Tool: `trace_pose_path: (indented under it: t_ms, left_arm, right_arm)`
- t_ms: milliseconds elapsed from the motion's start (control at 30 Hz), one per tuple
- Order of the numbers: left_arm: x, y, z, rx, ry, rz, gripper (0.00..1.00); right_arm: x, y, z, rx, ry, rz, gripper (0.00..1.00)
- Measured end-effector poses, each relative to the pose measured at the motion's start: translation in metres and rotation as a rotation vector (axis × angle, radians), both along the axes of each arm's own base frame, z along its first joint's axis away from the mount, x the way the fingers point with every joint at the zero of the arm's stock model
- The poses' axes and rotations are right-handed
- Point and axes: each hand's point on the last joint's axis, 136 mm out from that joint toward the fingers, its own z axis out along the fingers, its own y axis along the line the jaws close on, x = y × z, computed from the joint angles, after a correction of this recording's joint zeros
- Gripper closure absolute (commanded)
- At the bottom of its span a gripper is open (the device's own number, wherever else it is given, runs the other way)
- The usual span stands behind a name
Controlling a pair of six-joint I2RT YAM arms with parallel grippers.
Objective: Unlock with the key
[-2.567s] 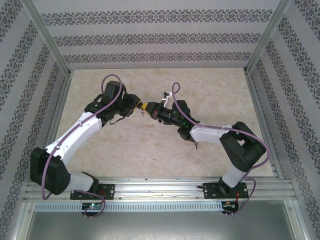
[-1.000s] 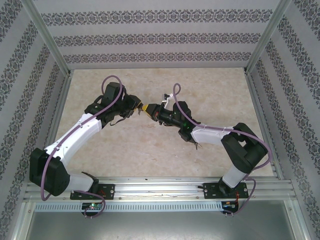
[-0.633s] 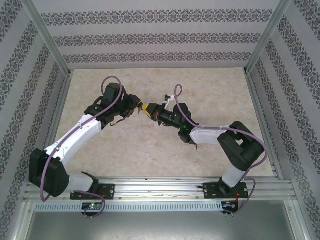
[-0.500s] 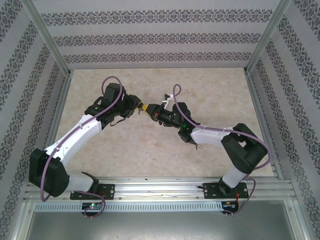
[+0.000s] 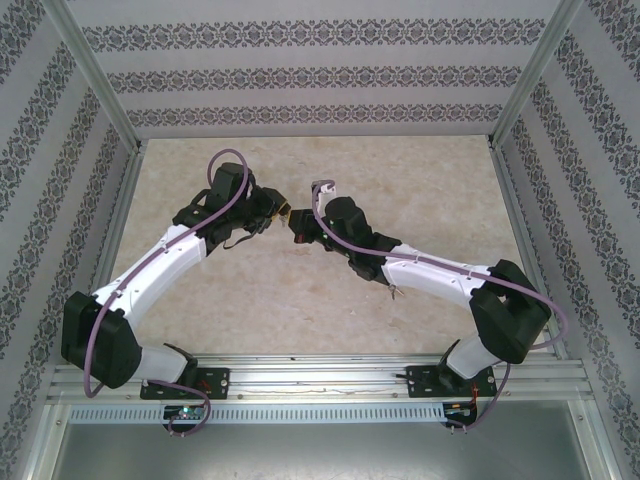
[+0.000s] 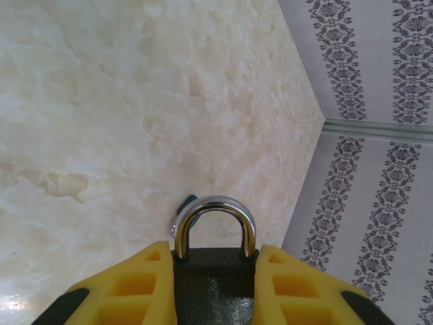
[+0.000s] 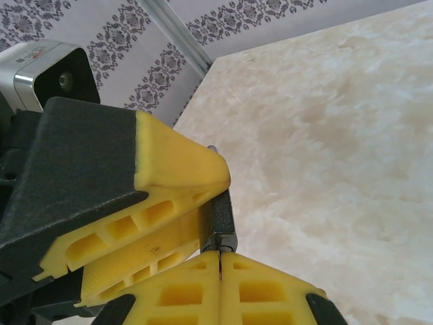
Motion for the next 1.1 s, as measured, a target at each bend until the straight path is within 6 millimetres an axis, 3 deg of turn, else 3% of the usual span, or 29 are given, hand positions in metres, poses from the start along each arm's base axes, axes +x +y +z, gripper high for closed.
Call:
trace_pose_path:
  t_ms: [167, 667, 1100]
  left_arm:
    - [0.002, -0.001, 0.0, -0.001, -0.003, 0.0, 0.8]
    - [0.012, 0.009, 0.003, 0.038, -0.046, 0.061, 0.8]
    - [0.011, 0.014, 0.011, 0.05, -0.078, 0.07, 0.8]
  right_arm:
    - [0.004, -0.002, 0.0, 0.054, 0.049, 0.006, 1.0]
    - [0.016, 0.005, -0.002, 0.636, 0.386, 0.041, 1.0]
    - [0.018, 0.008, 0.001, 0.831, 0.481, 0.098, 1.0]
